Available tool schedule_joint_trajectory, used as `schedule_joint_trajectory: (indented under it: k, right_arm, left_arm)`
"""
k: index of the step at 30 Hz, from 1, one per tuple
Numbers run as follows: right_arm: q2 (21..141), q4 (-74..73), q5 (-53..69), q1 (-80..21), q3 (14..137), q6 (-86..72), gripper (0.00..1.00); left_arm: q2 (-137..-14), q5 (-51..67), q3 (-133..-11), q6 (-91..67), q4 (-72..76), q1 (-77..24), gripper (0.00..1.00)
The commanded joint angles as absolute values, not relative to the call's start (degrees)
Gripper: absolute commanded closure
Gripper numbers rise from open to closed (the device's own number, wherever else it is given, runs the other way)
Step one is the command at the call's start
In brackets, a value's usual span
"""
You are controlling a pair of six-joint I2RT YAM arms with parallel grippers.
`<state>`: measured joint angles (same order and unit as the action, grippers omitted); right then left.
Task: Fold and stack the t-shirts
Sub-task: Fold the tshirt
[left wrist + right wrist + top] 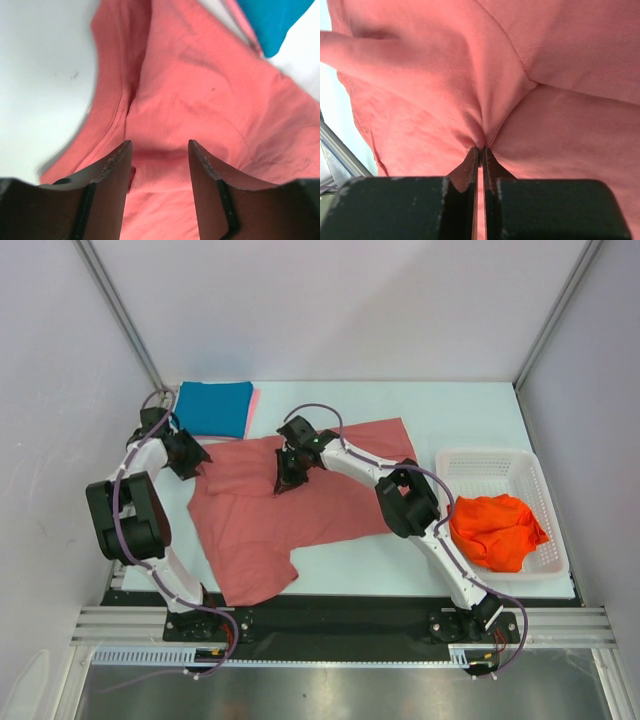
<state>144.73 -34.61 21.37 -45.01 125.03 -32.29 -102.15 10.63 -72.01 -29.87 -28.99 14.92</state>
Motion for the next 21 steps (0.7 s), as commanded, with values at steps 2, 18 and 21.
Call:
schedule_joint_trajectory:
  k: [2,18,21]
  right_arm:
    - [140.1,-36.73,22.59,-44.82,124.8,-30.24,1.0]
    - [140.27,-35.69,22.68,-44.03,124.19,-29.71,0.95]
    - [139.92,-35.16,22.67,-44.03,123.4,-29.79,0.95]
  left_arm:
    - [-96.07,7.91,-69.0,-28.48,-31.99,15.21,0.43]
    - [-86.75,10.19,-56.6,-24.61,-29.71,15.21,0.54]
    - [-87.27,11.77,-56.07,-23.82,-26.99,15.21,0.47]
